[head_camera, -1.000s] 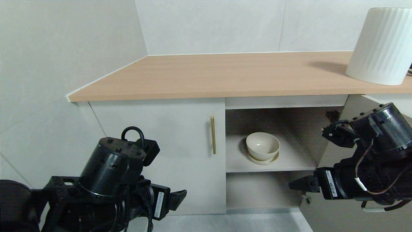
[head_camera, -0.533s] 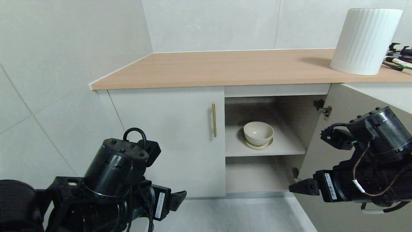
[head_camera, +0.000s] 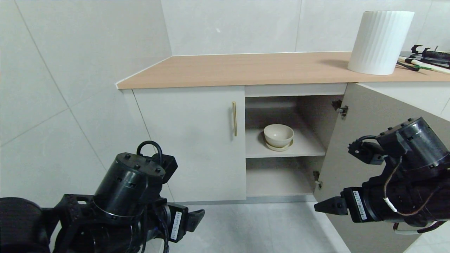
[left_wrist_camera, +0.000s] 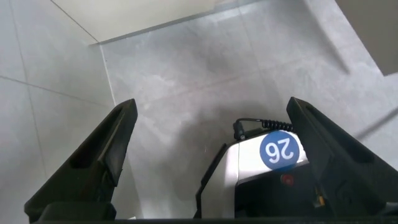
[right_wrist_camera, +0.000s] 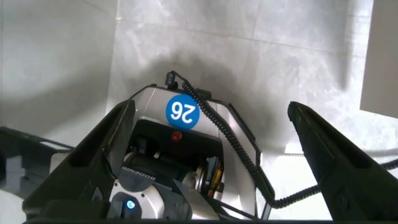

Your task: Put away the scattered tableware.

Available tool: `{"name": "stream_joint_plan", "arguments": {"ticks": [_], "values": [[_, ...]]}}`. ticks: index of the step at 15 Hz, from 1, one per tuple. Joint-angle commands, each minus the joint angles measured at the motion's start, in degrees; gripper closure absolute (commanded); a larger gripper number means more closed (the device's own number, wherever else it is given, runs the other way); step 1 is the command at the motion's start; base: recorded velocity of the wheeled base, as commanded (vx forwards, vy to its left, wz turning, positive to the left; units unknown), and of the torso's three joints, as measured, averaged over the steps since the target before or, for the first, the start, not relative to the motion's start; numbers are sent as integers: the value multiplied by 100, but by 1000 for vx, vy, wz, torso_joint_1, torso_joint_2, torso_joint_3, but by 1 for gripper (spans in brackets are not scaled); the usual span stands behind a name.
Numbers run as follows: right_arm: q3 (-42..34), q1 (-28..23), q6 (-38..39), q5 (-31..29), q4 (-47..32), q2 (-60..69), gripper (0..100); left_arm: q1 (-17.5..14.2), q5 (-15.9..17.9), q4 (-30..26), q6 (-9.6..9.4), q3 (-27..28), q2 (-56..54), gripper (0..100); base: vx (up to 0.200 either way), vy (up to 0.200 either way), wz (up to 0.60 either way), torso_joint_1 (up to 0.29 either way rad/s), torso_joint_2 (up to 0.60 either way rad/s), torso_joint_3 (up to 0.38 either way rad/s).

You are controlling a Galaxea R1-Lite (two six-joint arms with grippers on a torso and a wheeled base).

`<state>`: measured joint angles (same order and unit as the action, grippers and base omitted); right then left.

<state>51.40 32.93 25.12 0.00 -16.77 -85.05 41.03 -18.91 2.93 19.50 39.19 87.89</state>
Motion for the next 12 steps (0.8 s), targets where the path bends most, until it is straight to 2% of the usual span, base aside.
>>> {"name": "stream_joint_plan", "arguments": {"ticks": [1,7,12], "values": [[2,3,1,0,-1,-20,0,1,1,-3,1,1,44,0,0,0,0,0,0,0],[2,12,1,0,-10,-11,0,1,-8,6,1,9,44,0,0,0,0,0,0,0],[-16,21,-157,0,-168,24,0,1,-8,6,1,9,44,0,0,-200,0,3,5,3]]}}
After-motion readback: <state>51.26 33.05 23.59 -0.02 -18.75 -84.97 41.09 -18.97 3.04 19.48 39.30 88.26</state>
